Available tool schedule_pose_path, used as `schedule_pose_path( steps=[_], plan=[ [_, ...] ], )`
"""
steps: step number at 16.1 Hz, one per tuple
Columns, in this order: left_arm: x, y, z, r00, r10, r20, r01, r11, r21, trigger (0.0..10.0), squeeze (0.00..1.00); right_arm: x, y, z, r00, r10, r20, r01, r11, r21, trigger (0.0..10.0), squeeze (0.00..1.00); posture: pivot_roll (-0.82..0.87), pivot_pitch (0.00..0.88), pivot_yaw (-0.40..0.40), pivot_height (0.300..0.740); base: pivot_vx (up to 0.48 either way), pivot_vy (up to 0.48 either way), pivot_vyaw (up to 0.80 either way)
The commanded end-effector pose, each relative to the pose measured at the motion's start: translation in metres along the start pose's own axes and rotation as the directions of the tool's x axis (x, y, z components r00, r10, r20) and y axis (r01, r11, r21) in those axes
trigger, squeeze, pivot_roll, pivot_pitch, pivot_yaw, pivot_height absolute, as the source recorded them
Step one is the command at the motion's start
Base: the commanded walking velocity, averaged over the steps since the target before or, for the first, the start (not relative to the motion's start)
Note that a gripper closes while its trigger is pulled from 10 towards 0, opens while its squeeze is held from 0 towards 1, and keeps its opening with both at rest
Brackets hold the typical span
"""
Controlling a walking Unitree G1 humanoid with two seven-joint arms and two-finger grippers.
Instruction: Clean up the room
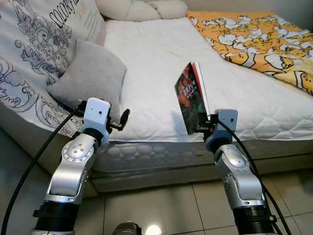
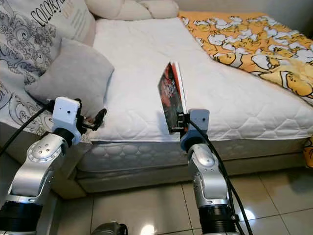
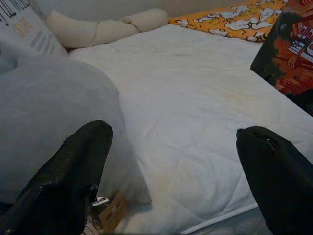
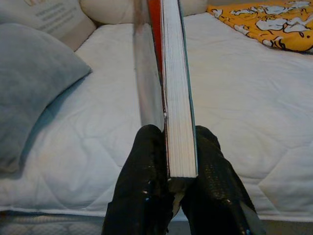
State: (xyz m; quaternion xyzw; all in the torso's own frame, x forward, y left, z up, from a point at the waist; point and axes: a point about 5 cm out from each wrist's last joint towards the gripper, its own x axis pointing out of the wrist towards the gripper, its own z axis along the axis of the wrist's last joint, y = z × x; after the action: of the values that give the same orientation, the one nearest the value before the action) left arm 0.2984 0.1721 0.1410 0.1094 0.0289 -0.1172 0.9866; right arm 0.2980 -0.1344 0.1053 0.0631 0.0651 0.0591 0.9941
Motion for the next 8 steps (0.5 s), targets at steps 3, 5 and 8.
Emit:
schedule_pose_path(
  steps=[3,5,8],
  plan=[
    [0.0005,0.0013,0.0028,1.000,0.004,0.008,-0.004,1.000,0.010,10.0,0.00,0.0011,0.0011,0.0108,0.998,0.027,0.054,-0.024,0.999,-0.042,10.0,0.00,0.12,0.000,-0.011,0.740,0.250,0.000,0.18],
    [0.0004,0.0024,0.0024,1.000,0.008,0.007,-0.008,1.000,0.010,10.0,0.00,0.0015,0.0030,0.0102,0.998,0.041,0.043,-0.038,0.997,-0.060,10.0,0.00,0.12,0.000,-0.011,0.740,0.266,0.000,0.80],
    [0.0001,0.0040,0.0016,1.000,0.013,0.005,-0.013,1.000,0.009,10.0,0.00,0.0014,0.0049,0.0093,0.998,0.060,0.037,-0.057,0.997,-0.059,10.0,0.00,0.12,0.000,-0.011,0.740,0.291,0.000,0.80]
  ],
)
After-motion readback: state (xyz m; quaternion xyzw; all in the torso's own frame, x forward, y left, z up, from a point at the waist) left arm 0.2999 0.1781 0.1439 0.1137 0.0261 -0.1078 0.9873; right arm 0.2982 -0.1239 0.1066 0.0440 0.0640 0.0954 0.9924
